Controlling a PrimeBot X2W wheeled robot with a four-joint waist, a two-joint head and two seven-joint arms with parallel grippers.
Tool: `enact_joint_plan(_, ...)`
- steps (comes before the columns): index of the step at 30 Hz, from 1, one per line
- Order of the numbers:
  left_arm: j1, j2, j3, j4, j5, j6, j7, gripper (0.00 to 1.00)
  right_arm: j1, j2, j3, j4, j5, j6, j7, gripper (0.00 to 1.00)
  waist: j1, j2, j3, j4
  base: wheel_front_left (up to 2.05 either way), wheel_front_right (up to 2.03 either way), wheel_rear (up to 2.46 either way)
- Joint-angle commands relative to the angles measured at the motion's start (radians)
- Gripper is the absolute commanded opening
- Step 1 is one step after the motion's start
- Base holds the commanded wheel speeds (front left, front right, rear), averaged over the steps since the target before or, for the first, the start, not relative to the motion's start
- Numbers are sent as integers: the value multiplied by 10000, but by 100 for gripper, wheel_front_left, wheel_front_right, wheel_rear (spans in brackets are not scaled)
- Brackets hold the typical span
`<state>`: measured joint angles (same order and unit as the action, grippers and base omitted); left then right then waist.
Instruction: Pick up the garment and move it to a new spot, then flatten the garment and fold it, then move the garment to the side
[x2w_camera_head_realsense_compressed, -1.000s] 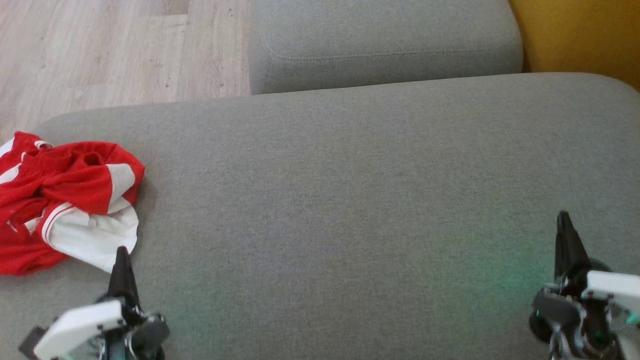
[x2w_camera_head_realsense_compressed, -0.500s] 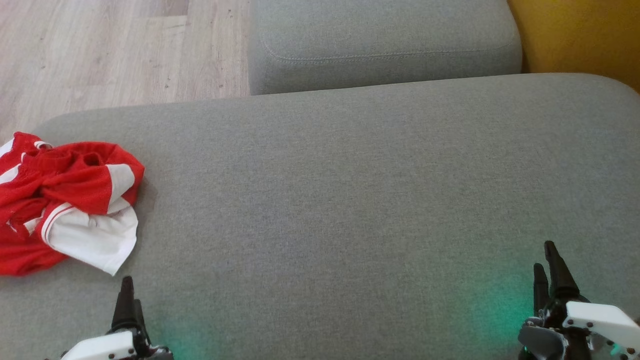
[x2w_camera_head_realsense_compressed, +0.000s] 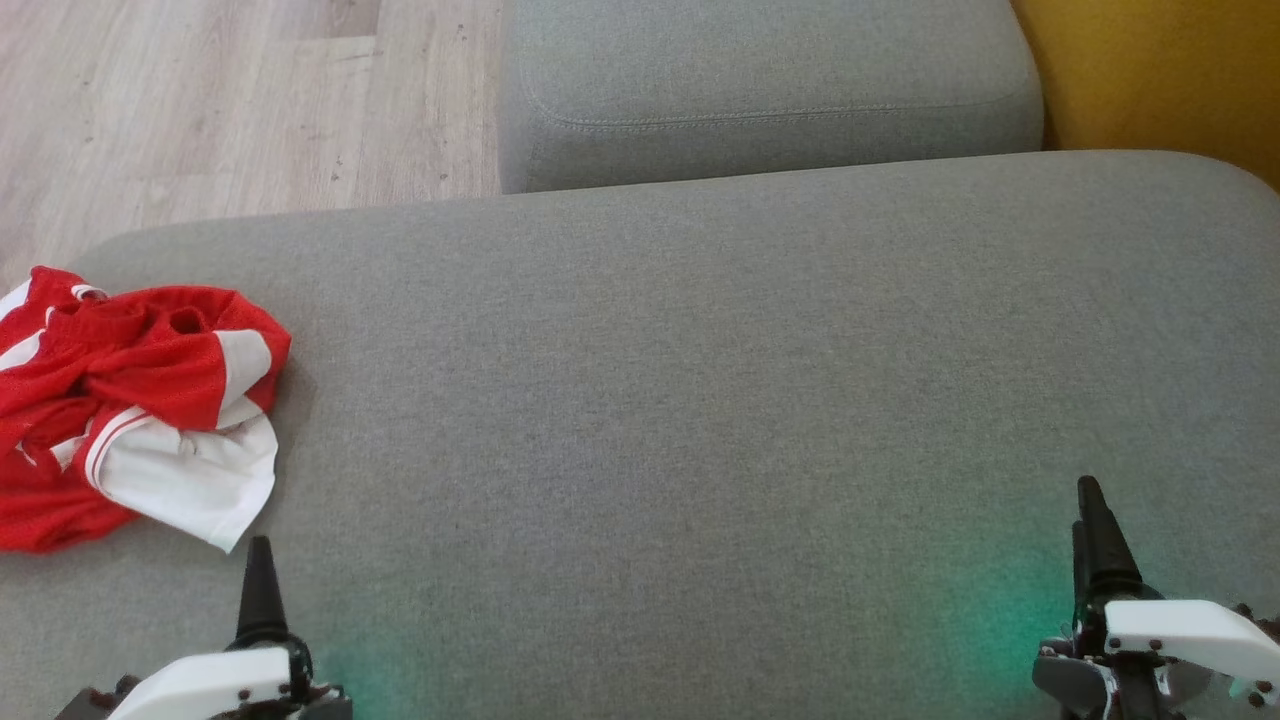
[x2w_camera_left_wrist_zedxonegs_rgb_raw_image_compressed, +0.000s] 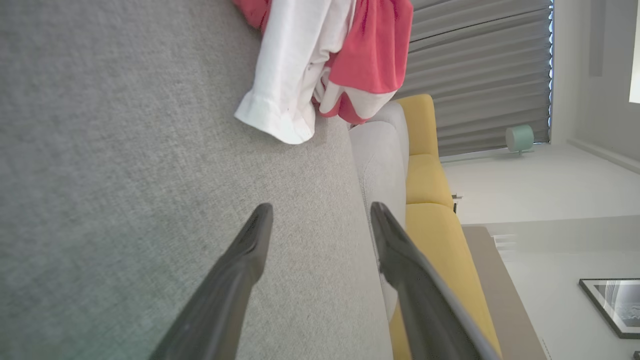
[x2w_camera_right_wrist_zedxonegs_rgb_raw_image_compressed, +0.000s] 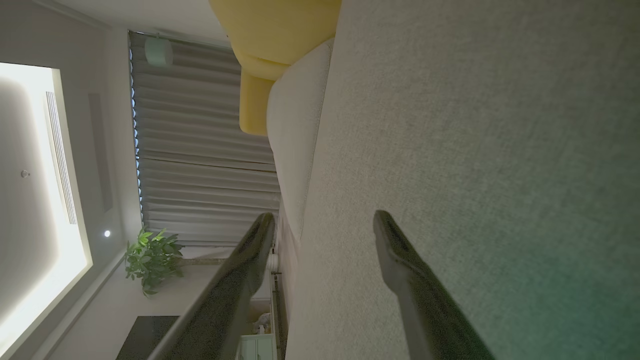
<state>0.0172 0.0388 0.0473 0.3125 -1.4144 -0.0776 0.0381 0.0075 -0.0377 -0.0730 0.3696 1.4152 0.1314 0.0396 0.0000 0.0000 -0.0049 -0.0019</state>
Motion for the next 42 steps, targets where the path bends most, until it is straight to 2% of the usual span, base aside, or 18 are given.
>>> enact_joint_plan(1, -360, 62, -32, -459, 487, 113, -129, 100, -500, -50, 85, -413, -448, -2, -131, 100, 0, 0, -9, 7, 0, 0, 0)
enact_joint_plan(22, -173, 73, -356, -1237, 3213, 542, -716, 100, -530, -65, 977, -932, -3876, -3, -720, 100, 0, 0, -88, 41, 0, 0, 0)
enact_joint_plan(42, -13, 83, -872, -1772, 6011, 915, -1303, 100, -533, -81, 1663, -1002, -6575, -4, -1310, 100, 0, 0, -224, 87, 0, 0, 0)
